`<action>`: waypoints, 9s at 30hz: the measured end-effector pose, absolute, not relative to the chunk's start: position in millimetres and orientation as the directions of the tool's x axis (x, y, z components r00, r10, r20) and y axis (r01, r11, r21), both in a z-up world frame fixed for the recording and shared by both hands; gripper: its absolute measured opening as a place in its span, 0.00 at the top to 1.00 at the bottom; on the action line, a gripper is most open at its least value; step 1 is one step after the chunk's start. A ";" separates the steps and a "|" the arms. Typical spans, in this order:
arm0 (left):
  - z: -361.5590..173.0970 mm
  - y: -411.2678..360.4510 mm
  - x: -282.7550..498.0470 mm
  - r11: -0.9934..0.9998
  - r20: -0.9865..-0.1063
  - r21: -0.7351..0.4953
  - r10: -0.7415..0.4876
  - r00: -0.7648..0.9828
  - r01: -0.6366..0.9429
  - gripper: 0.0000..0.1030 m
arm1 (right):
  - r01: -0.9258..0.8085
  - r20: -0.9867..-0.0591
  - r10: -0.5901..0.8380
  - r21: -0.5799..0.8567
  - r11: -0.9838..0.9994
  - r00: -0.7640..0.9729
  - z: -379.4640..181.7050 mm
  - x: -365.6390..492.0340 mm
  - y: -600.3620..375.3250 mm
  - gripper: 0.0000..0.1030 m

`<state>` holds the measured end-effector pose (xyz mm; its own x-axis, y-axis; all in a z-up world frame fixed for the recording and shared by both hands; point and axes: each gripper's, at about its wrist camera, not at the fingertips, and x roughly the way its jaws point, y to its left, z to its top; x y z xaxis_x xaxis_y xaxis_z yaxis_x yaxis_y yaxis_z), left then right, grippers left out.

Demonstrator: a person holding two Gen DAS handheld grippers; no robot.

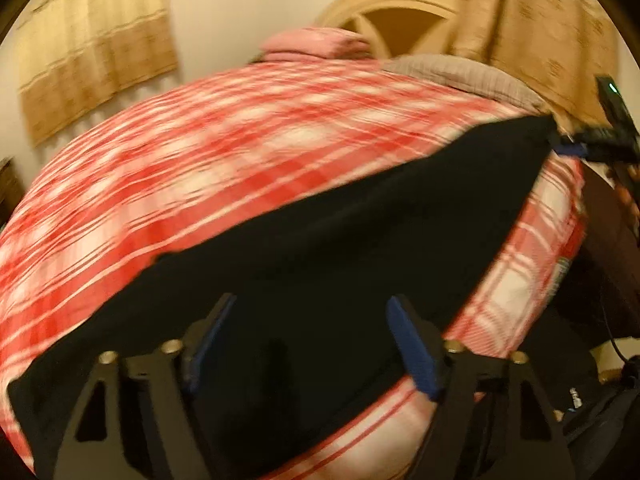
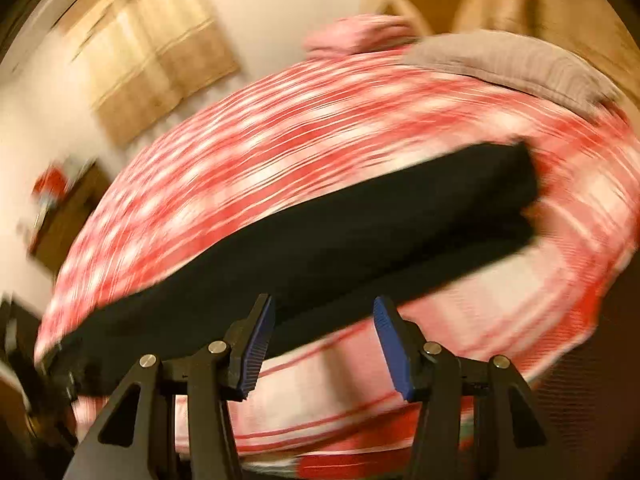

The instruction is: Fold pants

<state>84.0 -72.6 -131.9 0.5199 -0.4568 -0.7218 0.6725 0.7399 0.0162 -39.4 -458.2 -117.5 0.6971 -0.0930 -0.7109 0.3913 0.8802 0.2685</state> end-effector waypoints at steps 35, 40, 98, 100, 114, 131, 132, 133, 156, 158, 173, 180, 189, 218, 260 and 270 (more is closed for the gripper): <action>-146.6 -171.6 83.0 0.569 -0.787 -0.107 -0.549 0.280 0.815 0.86 | 0.508 -0.631 -0.052 0.569 0.647 0.774 -125.1 -48.0 -571.2 0.65; -143.5 -168.7 85.6 0.570 -0.780 -0.135 -0.566 0.268 0.810 0.96 | 0.489 -0.628 -0.055 0.546 0.680 0.777 -118.2 -35.2 -570.1 0.91; -135.3 -117.4 67.6 0.594 -0.700 -0.137 -0.624 0.346 0.793 0.53 | 0.500 -0.642 -0.131 0.437 0.748 0.756 -122.4 -60.4 -584.2 0.72; -138.7 -112.5 73.4 0.609 -0.704 -0.164 -0.624 0.340 0.776 0.53 | 0.509 -0.649 -0.121 0.452 0.733 0.751 -131.1 -68.0 -589.4 0.72; -156.6 -94.3 78.6 0.642 -0.724 -0.222 -0.612 0.317 0.734 0.52 | 0.560 -0.703 -0.176 0.362 0.745 0.689 -132.3 -62.6 -590.8 0.78; -154.7 -48.2 81.6 0.734 -0.720 -0.167 -0.547 0.427 0.659 0.32 | -0.104 -0.700 0.279 0.281 0.954 0.658 -130.6 43.5 -343.3 0.78; -157.8 -46.4 80.5 0.738 -0.730 -0.144 -0.529 0.433 0.659 0.32 | -0.156 -0.715 0.311 0.276 0.948 0.626 -140.1 49.3 -322.0 0.78; -161.5 -42.7 78.6 0.740 -0.741 -0.123 -0.511 0.435 0.661 0.32 | -0.212 -0.733 0.327 0.250 0.945 0.596 -148.4 53.5 -298.1 0.78; -167.7 34.5 83.3 0.769 -0.724 -0.158 -0.517 0.457 0.620 0.83 | -0.454 -0.839 0.235 -0.017 0.891 0.492 -199.1 50.9 -193.4 0.95; -168.2 37.6 84.9 0.771 -0.726 -0.168 -0.518 0.453 0.614 0.85 | -0.445 -0.832 0.245 -0.002 0.895 0.497 -196.3 49.3 -196.0 0.95; -161.4 27.0 74.4 0.756 -0.714 -0.148 -0.528 0.460 0.637 0.37 | -0.485 -0.785 0.148 -0.211 0.849 0.602 -189.3 41.1 -174.1 0.41; -161.0 31.8 76.4 0.761 -0.712 -0.160 -0.530 0.461 0.629 0.37 | -0.510 -0.764 0.082 -0.341 0.790 0.640 -202.2 43.6 -160.8 0.90; -156.3 38.5 80.7 0.766 -0.705 -0.172 -0.535 0.466 0.620 0.37 | -0.508 -0.759 0.114 -0.308 0.804 0.641 -185.4 23.1 -165.2 0.97; -136.7 31.0 78.6 0.738 -0.654 -0.195 -0.589 0.475 0.646 0.24 | -0.476 -0.777 0.391 0.136 0.869 0.493 -138.0 152.9 -155.8 0.51; -158.9 59.3 105.8 0.869 -0.773 -0.105 -0.377 0.511 0.483 0.24 | -0.412 -0.786 0.370 0.163 0.897 0.495 -162.9 152.5 -118.3 0.50; -159.5 66.1 100.8 0.889 -0.784 -0.081 -0.335 0.522 0.450 0.24 | -0.472 -0.829 0.235 -0.039 0.881 0.508 -213.2 84.0 -90.9 0.49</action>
<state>100.8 66.1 -159.5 0.5224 -0.3353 -0.7840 0.4498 0.8895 -0.0807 84.0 -90.9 -213.2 0.5078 0.2353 -0.8287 -0.4722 0.8806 -0.0393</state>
